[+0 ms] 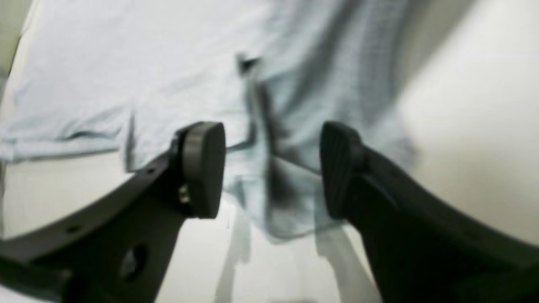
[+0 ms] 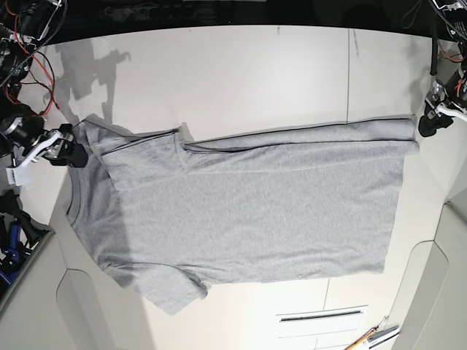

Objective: Fold the T-shirt properly
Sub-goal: 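Lift the grasped side edge and fold it over toward the shirt's middle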

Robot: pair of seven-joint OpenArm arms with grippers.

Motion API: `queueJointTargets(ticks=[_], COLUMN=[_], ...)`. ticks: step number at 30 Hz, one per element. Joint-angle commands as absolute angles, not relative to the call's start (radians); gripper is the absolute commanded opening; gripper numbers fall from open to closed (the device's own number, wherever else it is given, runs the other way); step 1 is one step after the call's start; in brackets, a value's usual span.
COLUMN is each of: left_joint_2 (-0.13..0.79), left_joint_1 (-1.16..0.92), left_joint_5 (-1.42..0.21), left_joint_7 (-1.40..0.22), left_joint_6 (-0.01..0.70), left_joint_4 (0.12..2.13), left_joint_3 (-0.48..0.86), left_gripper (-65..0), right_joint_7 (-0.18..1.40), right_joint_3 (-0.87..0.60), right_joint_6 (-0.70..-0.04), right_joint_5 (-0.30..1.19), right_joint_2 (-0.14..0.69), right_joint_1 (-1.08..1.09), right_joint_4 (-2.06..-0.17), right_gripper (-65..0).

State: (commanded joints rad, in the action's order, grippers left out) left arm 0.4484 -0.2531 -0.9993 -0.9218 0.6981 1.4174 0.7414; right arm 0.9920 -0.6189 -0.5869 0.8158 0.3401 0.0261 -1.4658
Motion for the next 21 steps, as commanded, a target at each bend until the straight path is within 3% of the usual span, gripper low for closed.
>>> queueJointTargets(ticks=[5,7,11,21], left_joint_2=[0.421,0.413,0.394,0.38], left_joint_1=[-0.283,-0.283,-0.282,-0.265], left_joint_5=[-0.966,-0.94,-0.907,-0.89], left_joint_7=[-0.895,-0.831,-0.777,-0.723], left_joint_6=[0.698,0.645,0.636,0.638], left_joint_4=[1.416,1.416,1.415,1.405], left_joint_3=[0.741,0.741,0.739,0.675], left_gripper=[-31.6,-31.6,-31.6,-26.8], right_joint_7=[0.954,0.931,0.891,0.862], right_joint_3=[-0.68,-0.68,-0.68,-0.678], right_joint_6=[-0.587,-0.573,-0.556,-0.58], right_joint_5=[0.818,0.786,0.769,0.913], right_joint_2=[0.369,0.368,0.368,0.343], right_joint_1=[-0.067,-0.086,-0.097,-0.076], right_joint_4=[-1.464,-1.459,-1.396,-1.197], right_gripper=[-30.1,-30.0,-30.0,-30.0])
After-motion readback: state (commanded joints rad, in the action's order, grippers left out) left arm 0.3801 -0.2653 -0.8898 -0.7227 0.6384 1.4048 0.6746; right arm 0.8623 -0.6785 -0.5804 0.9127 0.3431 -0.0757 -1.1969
